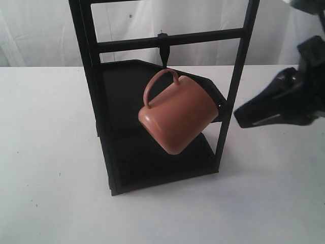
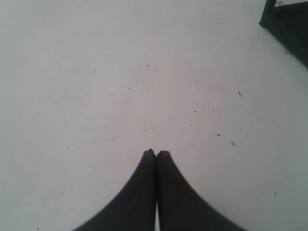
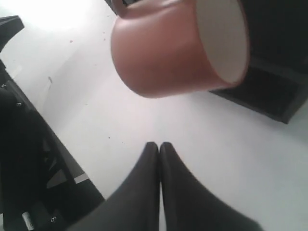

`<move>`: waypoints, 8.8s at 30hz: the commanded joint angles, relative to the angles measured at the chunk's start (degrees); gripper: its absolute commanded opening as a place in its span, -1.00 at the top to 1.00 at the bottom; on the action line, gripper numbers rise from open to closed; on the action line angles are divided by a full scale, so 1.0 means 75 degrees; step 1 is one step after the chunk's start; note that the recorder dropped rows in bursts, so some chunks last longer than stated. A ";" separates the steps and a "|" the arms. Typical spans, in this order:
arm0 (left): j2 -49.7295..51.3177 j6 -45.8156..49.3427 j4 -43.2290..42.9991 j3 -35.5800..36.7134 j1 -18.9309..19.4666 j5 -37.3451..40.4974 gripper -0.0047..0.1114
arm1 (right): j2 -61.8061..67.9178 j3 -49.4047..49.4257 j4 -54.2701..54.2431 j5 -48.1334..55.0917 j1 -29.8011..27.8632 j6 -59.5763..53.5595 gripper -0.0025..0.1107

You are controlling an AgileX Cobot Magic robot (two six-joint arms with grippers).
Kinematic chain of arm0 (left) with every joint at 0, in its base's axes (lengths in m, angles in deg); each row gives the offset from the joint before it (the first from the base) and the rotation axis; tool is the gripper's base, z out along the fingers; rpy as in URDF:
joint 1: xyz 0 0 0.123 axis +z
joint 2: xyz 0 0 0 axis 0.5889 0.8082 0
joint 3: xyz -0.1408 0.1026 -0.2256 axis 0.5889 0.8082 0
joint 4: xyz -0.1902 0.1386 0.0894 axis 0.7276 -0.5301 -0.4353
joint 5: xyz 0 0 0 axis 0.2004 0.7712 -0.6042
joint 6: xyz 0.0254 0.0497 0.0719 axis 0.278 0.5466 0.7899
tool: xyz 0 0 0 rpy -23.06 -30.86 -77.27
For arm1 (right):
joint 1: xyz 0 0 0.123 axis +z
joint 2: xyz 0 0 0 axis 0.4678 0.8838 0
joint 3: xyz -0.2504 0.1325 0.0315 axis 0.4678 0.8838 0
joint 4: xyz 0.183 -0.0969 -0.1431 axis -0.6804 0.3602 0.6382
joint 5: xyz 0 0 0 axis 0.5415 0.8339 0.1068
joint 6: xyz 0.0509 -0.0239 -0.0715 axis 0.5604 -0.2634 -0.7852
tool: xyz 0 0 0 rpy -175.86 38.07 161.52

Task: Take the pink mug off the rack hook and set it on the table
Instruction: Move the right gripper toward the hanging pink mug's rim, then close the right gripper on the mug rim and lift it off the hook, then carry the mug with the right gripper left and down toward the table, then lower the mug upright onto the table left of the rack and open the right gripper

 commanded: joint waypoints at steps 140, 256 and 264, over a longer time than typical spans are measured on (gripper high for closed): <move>-0.0032 0.0012 0.0067 0.0028 -0.0063 0.0121 0.92 | 0.3103 -0.1550 0.2863 -0.1404 0.6667 0.0966 0.96; -0.0032 0.0012 0.0067 0.0028 -0.0063 0.0121 0.92 | 0.7323 -0.7005 0.3700 0.0116 0.6210 0.2908 0.36; -0.0032 0.0012 0.0067 0.0028 -0.0063 0.0121 0.92 | 0.6348 -0.6698 0.3700 0.0116 0.6209 0.3020 0.70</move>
